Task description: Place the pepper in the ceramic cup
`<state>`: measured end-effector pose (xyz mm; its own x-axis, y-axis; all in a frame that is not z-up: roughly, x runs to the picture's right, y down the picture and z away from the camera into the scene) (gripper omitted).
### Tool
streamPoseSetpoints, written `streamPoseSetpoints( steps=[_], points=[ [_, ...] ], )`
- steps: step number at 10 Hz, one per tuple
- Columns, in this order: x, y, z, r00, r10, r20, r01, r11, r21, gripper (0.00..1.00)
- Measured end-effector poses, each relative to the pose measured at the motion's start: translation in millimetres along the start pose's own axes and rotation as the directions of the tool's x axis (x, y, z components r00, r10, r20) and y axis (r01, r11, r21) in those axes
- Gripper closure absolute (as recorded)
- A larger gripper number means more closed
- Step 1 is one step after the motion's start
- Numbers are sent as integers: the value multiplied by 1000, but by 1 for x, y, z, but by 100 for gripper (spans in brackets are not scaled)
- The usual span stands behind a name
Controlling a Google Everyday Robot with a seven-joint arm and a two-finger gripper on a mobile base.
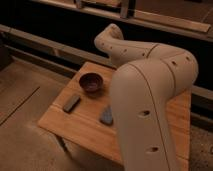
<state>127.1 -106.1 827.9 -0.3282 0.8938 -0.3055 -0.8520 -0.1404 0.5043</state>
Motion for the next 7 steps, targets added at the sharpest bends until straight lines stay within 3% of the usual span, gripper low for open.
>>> streamPoseSetpoints(
  steps=[7],
  points=[
    [-16, 1, 8, 1000, 6, 5, -6, 1000, 15, 100]
  ],
)
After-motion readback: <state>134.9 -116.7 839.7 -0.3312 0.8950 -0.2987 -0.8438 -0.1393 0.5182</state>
